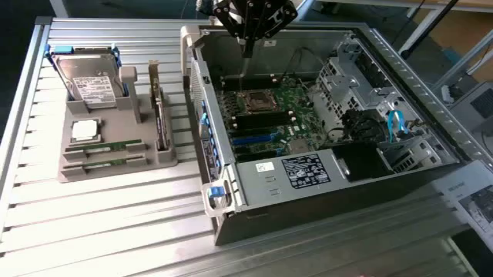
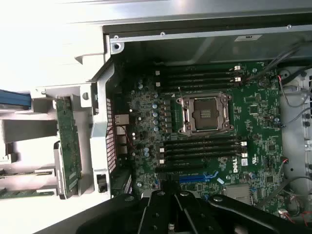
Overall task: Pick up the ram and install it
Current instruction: 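Reach for the ram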
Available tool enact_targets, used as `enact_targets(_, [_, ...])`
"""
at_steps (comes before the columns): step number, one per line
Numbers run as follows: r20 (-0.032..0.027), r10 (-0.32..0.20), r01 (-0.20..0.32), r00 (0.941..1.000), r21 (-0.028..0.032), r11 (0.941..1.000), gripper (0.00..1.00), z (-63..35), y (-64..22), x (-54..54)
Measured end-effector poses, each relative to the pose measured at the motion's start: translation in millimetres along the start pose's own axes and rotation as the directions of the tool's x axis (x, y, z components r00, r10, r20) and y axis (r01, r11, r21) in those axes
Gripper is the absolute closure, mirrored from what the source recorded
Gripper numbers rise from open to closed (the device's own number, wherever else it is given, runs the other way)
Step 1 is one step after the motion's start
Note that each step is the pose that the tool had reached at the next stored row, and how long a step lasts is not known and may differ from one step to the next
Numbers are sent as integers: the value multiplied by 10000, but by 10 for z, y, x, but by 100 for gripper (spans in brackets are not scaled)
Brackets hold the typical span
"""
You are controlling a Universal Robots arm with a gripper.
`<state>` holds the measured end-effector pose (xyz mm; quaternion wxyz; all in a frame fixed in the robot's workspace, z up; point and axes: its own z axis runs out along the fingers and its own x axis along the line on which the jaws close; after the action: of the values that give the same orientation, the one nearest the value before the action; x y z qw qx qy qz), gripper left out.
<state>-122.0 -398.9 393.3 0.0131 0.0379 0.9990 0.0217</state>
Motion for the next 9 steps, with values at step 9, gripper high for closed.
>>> enact_targets(9, [0,0,0,10000,0,10000,90,0,0,0])
